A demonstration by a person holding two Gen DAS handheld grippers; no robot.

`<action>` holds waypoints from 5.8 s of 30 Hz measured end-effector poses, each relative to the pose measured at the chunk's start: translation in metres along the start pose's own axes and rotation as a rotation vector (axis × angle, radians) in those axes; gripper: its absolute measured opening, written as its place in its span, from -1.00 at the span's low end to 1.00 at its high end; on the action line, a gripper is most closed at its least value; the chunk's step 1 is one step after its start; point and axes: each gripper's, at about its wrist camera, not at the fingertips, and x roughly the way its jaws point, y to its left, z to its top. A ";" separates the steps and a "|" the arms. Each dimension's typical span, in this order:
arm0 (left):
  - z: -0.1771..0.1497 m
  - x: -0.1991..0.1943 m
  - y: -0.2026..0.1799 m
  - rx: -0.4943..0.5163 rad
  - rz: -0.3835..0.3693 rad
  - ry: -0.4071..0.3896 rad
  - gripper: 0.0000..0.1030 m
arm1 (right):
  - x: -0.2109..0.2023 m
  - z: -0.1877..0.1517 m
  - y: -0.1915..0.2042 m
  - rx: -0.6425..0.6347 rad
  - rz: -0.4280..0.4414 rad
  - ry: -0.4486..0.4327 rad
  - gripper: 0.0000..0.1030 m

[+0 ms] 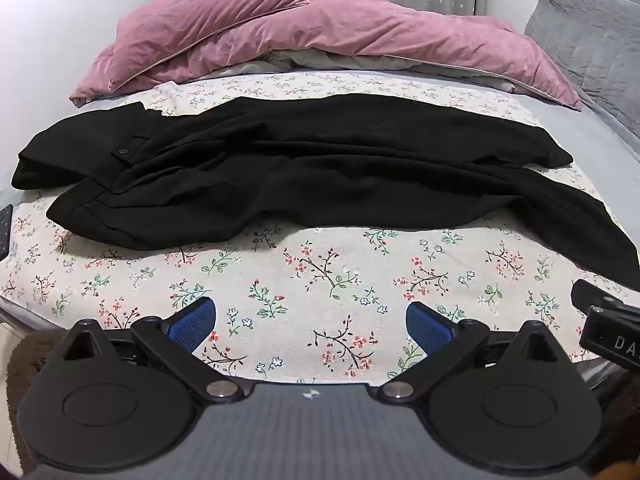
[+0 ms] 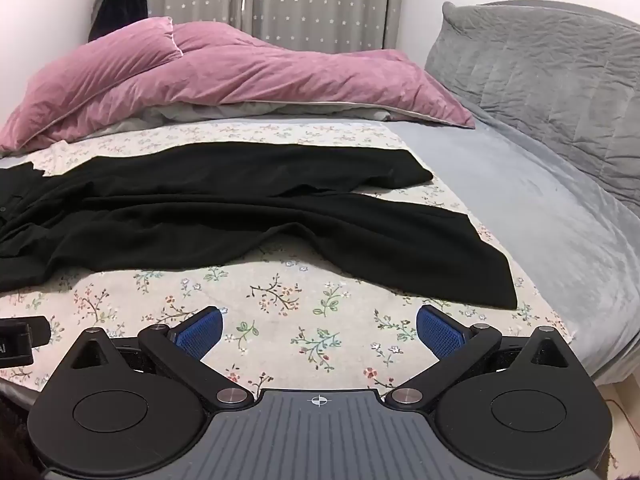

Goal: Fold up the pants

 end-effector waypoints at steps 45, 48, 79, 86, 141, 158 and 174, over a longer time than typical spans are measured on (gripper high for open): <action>0.000 -0.003 -0.008 0.021 -0.036 0.008 1.00 | 0.000 -0.001 0.000 -0.003 0.044 0.001 1.00; 0.000 -0.003 -0.008 0.021 -0.037 0.007 1.00 | 0.000 -0.002 0.002 -0.005 0.046 0.000 1.00; -0.002 -0.002 -0.008 0.030 -0.038 0.011 1.00 | -0.002 0.000 0.002 -0.009 0.044 0.004 1.00; -0.002 0.001 -0.007 0.033 -0.037 0.017 1.00 | -0.002 0.000 0.002 -0.012 0.037 0.004 1.00; 0.011 0.137 0.250 -0.714 -0.064 -0.095 -0.51 | 0.179 -0.007 -0.081 -0.321 -0.188 0.051 -1.00; 0.006 0.092 0.278 -0.534 0.094 -0.030 -0.51 | 0.121 -0.007 -0.116 -0.424 -0.144 0.110 -1.00; 0.028 0.077 0.208 -0.234 0.122 0.011 0.70 | 0.098 0.009 -0.149 -0.188 0.048 0.190 0.14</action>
